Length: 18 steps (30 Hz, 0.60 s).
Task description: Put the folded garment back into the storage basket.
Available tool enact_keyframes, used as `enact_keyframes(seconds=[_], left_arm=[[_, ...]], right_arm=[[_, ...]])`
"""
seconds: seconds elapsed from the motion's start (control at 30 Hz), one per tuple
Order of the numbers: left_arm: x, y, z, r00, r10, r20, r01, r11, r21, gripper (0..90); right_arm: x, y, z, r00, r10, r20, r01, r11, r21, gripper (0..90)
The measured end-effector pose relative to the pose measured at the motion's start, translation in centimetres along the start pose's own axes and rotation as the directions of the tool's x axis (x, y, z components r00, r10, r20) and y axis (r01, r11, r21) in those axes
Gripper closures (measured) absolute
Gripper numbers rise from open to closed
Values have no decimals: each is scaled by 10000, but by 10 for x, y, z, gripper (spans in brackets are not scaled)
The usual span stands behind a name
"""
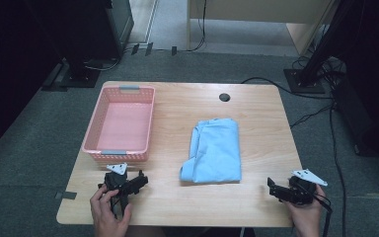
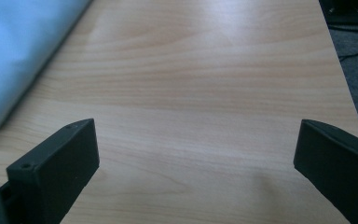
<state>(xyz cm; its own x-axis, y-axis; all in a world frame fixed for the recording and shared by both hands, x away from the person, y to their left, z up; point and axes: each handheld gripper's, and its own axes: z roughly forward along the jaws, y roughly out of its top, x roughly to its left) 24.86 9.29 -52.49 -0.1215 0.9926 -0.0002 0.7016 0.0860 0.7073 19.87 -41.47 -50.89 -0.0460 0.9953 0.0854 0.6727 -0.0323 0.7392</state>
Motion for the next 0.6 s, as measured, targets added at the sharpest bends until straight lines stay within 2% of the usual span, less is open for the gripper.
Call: enact_keyframes(seconds=[0.07, 0.13, 0.17, 0.2, 0.23, 0.27, 0.37, 0.47, 0.6], left_arm=[[0, 0, 0, 10000, 2, -1, -2, 10000, -4, 0], [0, 0, 0, 10000, 0, 0, 0, 10000, 1, 0], [0, 0, 0, 10000, 0, 0, 0, 10000, 1, 0], [0, 0, 0, 10000, -3, -1, 3, 10000, -5, 0], [0, 0, 0, 10000, 1, -1, -1, 10000, 2, 0], [0, 0, 0, 10000, 1, -1, -1, 10000, 2, 0], [0, 0, 0, 10000, -2, -1, 2, 10000, 0, 0], [0, 0, 0, 10000, -3, -2, 3, 10000, -5, 0], [0, 0, 0, 10000, -2, 0, 2, 10000, 1, 0]], right_arm=[[2, 2, -2, 10000, 21, -91, -21, 10000, -41, 2], [6, 8, -6, 9988, 124, -466, -134, 9997, -208, 9], [6, 8, -6, 9988, 124, -466, -134, 9997, -208, 9], [8, 10, -7, 9983, 70, -572, -84, 9997, -236, 9], [11, 15, -8, 9977, -332, -595, 321, 9993, -181, 0], [11, 15, -8, 9977, -332, -595, 321, 9993, -181, 0], [14, 23, -10, 9940, -157, -1087, 111, 9990, -425, 0], [17, 27, -10, 9926, -190, -1197, 136, 9988, -465, 0], [26, 35, -9, 9895, -461, -1370, 393, 9979, -520, 0]])
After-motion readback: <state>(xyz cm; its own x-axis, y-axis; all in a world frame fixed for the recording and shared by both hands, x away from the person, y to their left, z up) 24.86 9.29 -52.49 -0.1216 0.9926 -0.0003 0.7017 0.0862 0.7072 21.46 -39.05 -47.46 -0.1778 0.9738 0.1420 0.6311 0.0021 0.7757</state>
